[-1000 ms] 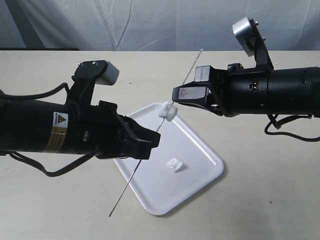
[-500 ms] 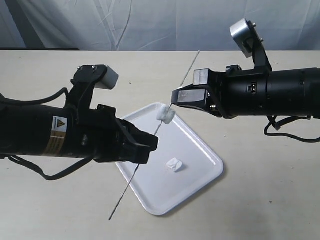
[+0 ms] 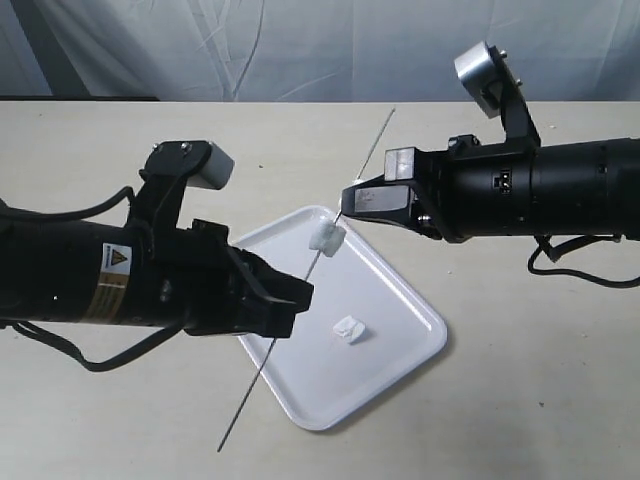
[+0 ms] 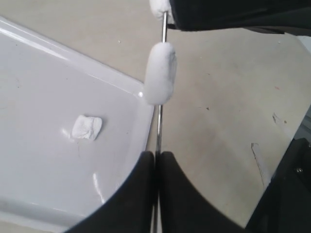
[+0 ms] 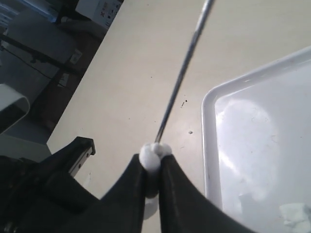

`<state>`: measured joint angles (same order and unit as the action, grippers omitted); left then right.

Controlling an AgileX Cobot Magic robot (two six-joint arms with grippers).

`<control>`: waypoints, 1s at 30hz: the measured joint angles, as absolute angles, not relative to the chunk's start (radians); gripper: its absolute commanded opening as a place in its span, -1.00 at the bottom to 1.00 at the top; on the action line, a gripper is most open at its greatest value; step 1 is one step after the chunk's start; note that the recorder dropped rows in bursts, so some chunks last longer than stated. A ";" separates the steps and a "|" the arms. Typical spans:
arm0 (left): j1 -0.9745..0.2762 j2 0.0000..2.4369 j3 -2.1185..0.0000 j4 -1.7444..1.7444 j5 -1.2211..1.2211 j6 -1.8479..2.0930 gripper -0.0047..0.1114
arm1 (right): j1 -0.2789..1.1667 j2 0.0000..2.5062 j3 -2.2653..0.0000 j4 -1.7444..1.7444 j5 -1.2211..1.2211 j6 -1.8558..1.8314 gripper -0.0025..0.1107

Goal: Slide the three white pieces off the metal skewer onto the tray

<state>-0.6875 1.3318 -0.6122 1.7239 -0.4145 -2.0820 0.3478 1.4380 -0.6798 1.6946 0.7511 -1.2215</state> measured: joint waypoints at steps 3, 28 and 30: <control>-0.688 1.332 -0.594 1.717 -0.421 -2.078 -0.92 | 0.352 1.438 -0.676 1.680 0.744 -1.224 -0.97; -0.688 1.335 -0.552 1.661 -0.526 -2.086 -0.92 | 0.348 1.442 -0.801 1.686 0.590 -1.227 -0.97; -0.688 1.335 -0.548 1.654 -0.526 -2.089 -0.92 | 0.350 1.444 -0.801 1.683 0.579 -1.228 -0.97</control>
